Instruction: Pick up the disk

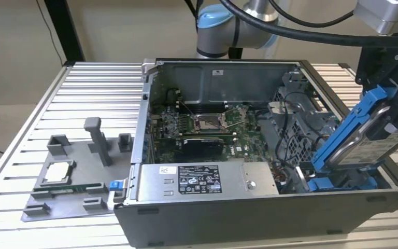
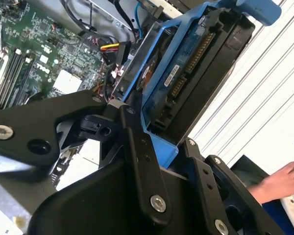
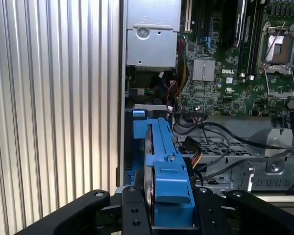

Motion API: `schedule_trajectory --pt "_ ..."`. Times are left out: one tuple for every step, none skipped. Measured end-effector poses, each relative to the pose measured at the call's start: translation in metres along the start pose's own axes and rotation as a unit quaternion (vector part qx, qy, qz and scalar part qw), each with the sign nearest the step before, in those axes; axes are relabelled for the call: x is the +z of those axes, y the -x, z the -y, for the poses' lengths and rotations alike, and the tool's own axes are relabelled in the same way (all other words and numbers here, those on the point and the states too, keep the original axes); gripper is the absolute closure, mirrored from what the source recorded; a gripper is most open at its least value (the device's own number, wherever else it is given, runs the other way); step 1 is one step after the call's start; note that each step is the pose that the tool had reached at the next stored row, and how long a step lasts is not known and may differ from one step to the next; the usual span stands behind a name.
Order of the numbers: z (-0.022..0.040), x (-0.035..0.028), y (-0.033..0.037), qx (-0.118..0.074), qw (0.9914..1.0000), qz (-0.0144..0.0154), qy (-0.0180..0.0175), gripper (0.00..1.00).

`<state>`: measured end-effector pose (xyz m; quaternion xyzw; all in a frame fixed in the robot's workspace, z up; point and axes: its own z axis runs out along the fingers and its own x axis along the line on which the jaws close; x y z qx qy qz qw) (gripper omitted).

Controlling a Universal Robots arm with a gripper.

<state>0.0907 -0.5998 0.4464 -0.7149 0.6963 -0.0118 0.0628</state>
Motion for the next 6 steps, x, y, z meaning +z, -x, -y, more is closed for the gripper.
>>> schedule_trajectory --pt "-0.0003 0.0 0.0 0.0 1.0 0.0001 -0.0003 1.0" --pt "-0.0004 -0.0001 0.0 0.0 1.0 0.0001 -0.0004 1.0" --pt "-0.0007 -0.0001 -0.0001 0.0 1.0 0.0001 -0.0005 1.0" --pt "-0.0009 -0.0001 -0.0001 0.0 1.0 0.0001 -0.0005 1.0" --pt "-0.0009 -0.0001 -0.0001 0.0 1.0 0.0001 -0.0005 1.0" --pt "-0.0009 -0.0001 -0.0001 0.0 1.0 0.0001 -0.0005 1.0"
